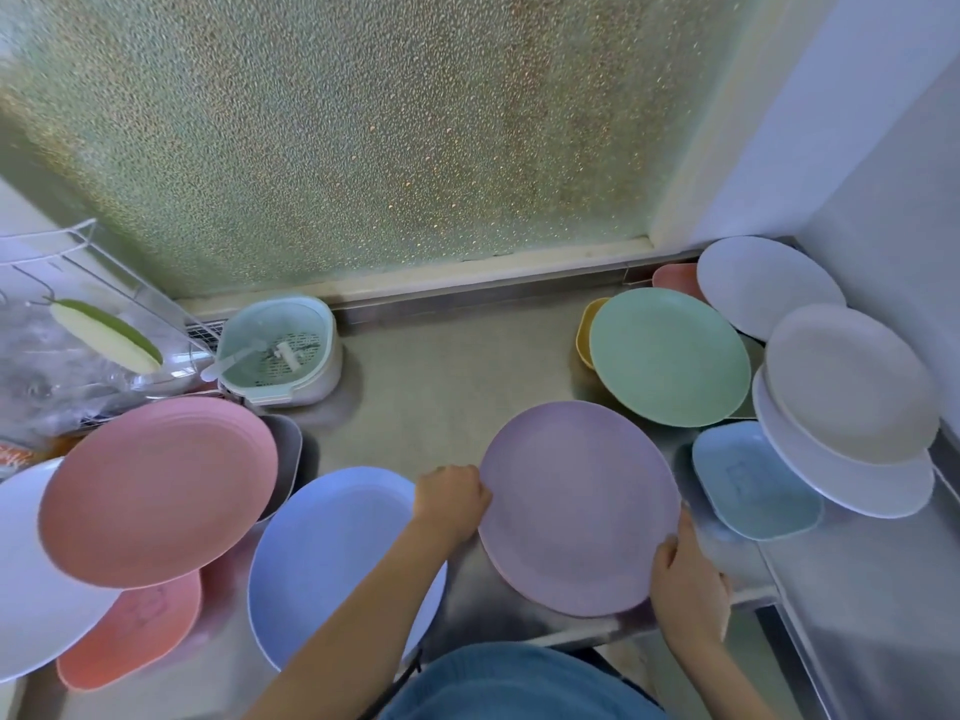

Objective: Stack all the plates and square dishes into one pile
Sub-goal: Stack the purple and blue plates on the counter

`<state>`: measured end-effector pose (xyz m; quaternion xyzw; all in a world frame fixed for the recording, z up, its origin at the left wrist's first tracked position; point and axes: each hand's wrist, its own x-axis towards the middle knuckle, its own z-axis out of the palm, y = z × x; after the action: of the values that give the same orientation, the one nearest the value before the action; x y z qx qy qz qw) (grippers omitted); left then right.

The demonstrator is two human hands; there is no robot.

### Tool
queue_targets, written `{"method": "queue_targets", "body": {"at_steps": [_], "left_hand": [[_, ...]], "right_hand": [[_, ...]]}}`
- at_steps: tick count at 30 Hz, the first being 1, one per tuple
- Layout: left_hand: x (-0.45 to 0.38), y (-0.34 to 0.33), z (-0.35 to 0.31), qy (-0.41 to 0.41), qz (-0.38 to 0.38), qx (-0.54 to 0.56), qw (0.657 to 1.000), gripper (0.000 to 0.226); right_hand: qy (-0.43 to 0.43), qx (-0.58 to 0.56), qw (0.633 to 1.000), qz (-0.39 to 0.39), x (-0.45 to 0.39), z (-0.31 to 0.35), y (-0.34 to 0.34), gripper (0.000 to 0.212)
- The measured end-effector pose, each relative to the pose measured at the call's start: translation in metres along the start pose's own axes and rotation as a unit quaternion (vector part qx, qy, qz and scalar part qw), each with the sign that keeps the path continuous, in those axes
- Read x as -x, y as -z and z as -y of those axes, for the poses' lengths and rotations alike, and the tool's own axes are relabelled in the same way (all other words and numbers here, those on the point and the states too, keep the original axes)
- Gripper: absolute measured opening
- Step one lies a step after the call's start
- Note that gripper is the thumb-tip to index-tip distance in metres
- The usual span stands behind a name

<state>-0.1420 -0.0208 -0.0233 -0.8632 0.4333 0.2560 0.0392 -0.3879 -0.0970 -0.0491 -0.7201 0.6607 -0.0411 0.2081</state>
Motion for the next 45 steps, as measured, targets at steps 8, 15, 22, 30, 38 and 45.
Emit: {"method": "queue_targets", "body": {"at_steps": [8,15,22,30,38,45], "left_hand": [[0.024,0.0,0.052,0.079,-0.138,0.06,0.986,0.019],[0.07,-0.024,0.128,0.307,-0.251,0.134,0.908,0.019],[0.104,-0.057,0.138,0.463,-0.253,0.239,0.815,0.031],[0.119,-0.066,0.146,0.486,-0.252,0.243,0.801,0.036],[0.133,-0.076,0.172,0.509,-0.16,0.318,0.784,0.038],[0.139,-0.08,0.173,0.47,-0.172,0.379,0.779,0.032]], "right_hand": [[0.043,-0.072,0.996,0.032,-0.007,0.03,-0.005,0.05],[0.075,-0.082,0.992,0.053,-0.018,0.055,-0.016,0.052],[0.112,-0.094,0.987,0.068,-0.022,0.091,-0.027,0.052],[0.121,-0.04,0.986,0.111,-0.016,0.118,-0.03,0.058],[0.116,0.005,0.991,0.064,-0.022,0.124,-0.028,0.047],[0.152,-0.029,0.986,0.065,-0.021,0.119,-0.021,0.053]]}}
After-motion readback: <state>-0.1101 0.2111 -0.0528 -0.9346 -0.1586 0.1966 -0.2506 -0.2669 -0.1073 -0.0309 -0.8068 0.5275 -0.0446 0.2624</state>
